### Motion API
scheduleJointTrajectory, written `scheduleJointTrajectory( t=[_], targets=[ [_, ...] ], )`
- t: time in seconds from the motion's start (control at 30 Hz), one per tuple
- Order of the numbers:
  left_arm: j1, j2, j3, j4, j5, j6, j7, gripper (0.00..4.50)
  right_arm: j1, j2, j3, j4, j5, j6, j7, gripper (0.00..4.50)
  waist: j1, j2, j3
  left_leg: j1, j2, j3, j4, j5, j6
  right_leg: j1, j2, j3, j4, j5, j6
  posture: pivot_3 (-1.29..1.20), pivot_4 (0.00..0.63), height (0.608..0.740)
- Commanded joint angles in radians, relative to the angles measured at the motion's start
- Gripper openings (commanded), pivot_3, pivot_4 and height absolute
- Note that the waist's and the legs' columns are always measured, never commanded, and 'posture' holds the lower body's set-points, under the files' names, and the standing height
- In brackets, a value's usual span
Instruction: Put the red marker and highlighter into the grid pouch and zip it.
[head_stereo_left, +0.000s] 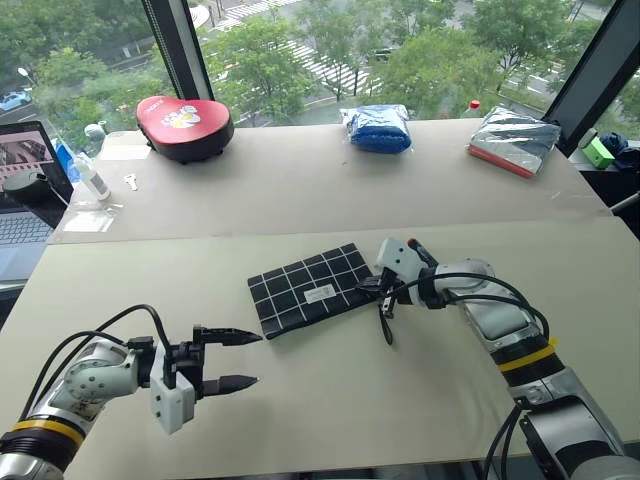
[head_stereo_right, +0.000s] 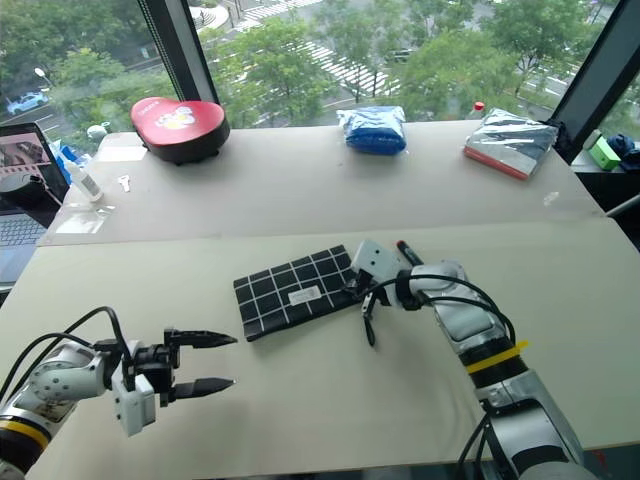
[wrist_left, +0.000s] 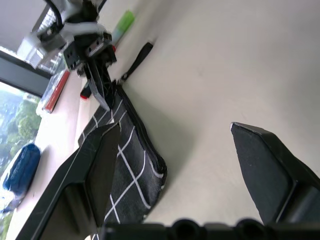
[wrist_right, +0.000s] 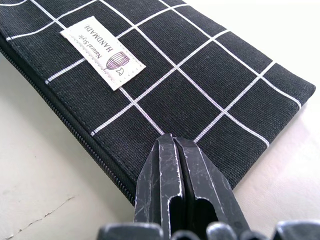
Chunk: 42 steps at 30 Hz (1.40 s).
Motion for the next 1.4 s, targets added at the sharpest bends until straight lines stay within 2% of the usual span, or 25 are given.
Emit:
scheduleJointTrajectory(
  t=[0.03,0.57,1.0,1.1,1.37,1.4],
  targets=[
    [-0.033,-0.016,0.043,0.045,0.068,-0.026,0.062,3.80,0.003,-0.009,-0.012,-0.018,0.000,0.011,0.002,0.00,-0.001,0.000,0.000,0.000,0.000,0.000,0.000,0.000,0.000,0.000,0.000,0.000,0.000,0.000,0.000,0.00,0.150,0.740],
    [-0.230,-0.116,-0.034,0.283,0.254,-0.043,0.187,3.80,0.008,-0.014,-0.025,-0.035,0.005,0.026,-0.004,0.00,0.002,0.000,0.000,0.000,0.000,0.000,0.000,0.000,0.000,0.000,0.000,0.000,0.001,0.000,0.000,0.00,0.150,0.740],
    [-0.273,-0.134,-0.109,0.278,0.267,-0.049,0.222,3.80,0.005,-0.019,-0.028,-0.038,0.005,0.030,-0.002,0.00,0.003,0.000,0.000,0.000,-0.001,0.000,0.001,0.000,0.000,0.000,-0.001,0.000,0.001,0.000,0.001,0.00,0.150,0.740],
    [-0.286,-0.133,-0.124,0.267,0.251,-0.037,0.218,3.06,0.003,-0.020,-0.029,-0.036,0.006,0.030,0.000,0.00,0.004,0.000,0.000,0.000,-0.001,0.000,0.001,0.000,0.000,0.000,-0.001,0.000,0.001,0.000,0.001,0.00,0.150,0.740],
    [-0.311,-0.145,-0.166,0.228,0.207,0.008,0.192,0.08,0.000,-0.020,-0.029,-0.037,0.007,0.029,0.002,0.00,0.005,0.000,0.000,0.000,-0.001,0.000,0.001,0.000,0.000,0.000,-0.001,0.000,0.001,0.001,0.001,0.00,0.150,0.740],
    [-0.310,-0.145,-0.168,0.221,0.201,0.014,0.189,0.02,0.000,-0.020,-0.028,-0.038,0.008,0.030,0.002,0.00,0.005,0.000,0.000,0.000,-0.001,0.000,0.001,0.000,0.000,0.000,-0.001,0.000,0.001,0.001,0.001,0.00,0.150,0.740]
  ],
)
